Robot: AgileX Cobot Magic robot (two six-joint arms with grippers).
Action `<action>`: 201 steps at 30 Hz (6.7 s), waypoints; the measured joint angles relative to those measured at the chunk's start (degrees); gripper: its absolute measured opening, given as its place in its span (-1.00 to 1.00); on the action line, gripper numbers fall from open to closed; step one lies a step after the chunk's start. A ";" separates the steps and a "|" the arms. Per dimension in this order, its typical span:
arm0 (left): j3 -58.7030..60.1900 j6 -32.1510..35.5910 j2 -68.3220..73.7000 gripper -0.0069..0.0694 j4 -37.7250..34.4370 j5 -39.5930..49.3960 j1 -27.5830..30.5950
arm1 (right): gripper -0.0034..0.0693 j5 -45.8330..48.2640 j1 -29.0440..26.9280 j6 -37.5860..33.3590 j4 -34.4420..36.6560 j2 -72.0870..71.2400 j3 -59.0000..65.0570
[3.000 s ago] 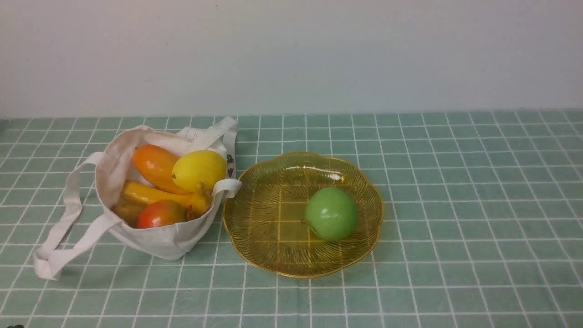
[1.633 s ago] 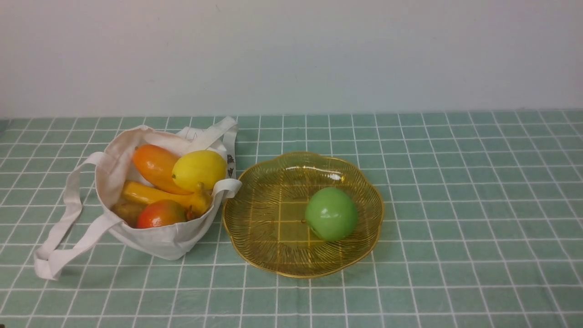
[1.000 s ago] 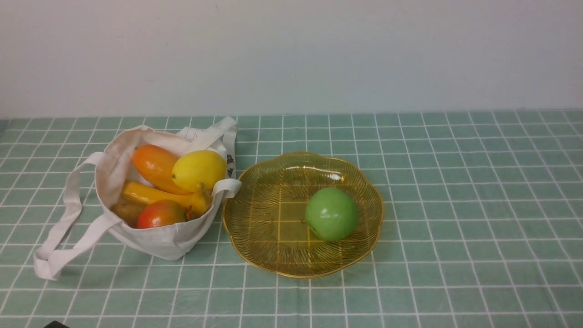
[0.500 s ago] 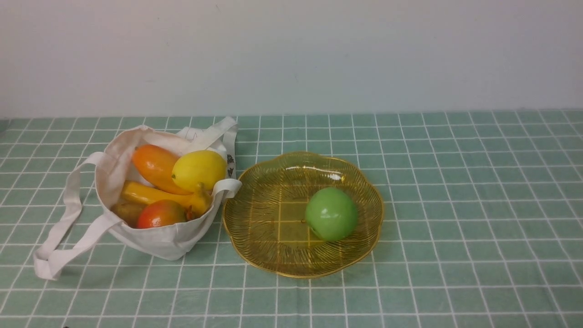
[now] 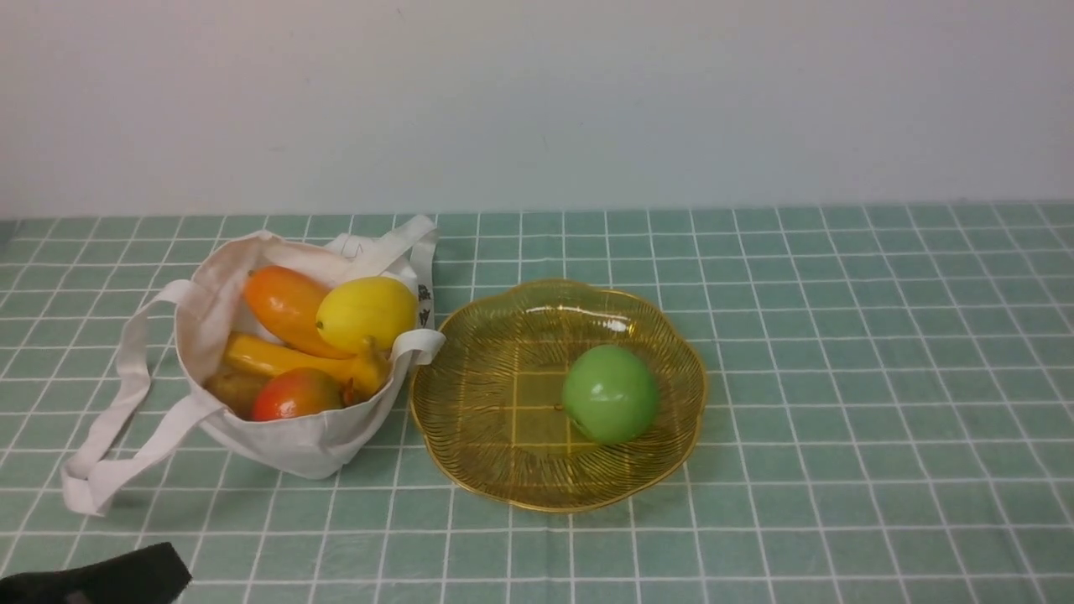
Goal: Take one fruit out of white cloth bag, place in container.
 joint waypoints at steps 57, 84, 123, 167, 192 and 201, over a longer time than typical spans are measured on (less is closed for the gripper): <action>-74.81 17.94 96.81 0.90 30.75 7.78 -11.32 | -0.95 0.00 0.00 0.00 0.00 0.00 0.00; -87.68 14.35 85.91 0.61 27.63 24.32 -12.84 | -0.95 0.00 0.00 0.00 0.00 0.00 0.00; -93.66 13.67 96.99 0.49 25.64 25.04 -28.87 | -0.95 0.00 0.00 0.00 0.00 0.00 0.00; -11.70 18.02 9.01 -0.84 22.84 -21.76 -28.94 | -0.95 0.00 0.00 0.00 0.00 0.00 0.00; 2.60 10.49 -1.80 -0.84 33.54 -21.14 -22.53 | -0.95 0.00 0.00 0.00 0.00 0.00 0.00; 17.66 5.00 -17.76 -0.84 38.30 -22.08 -4.94 | -0.95 0.00 0.00 0.00 0.00 0.00 0.00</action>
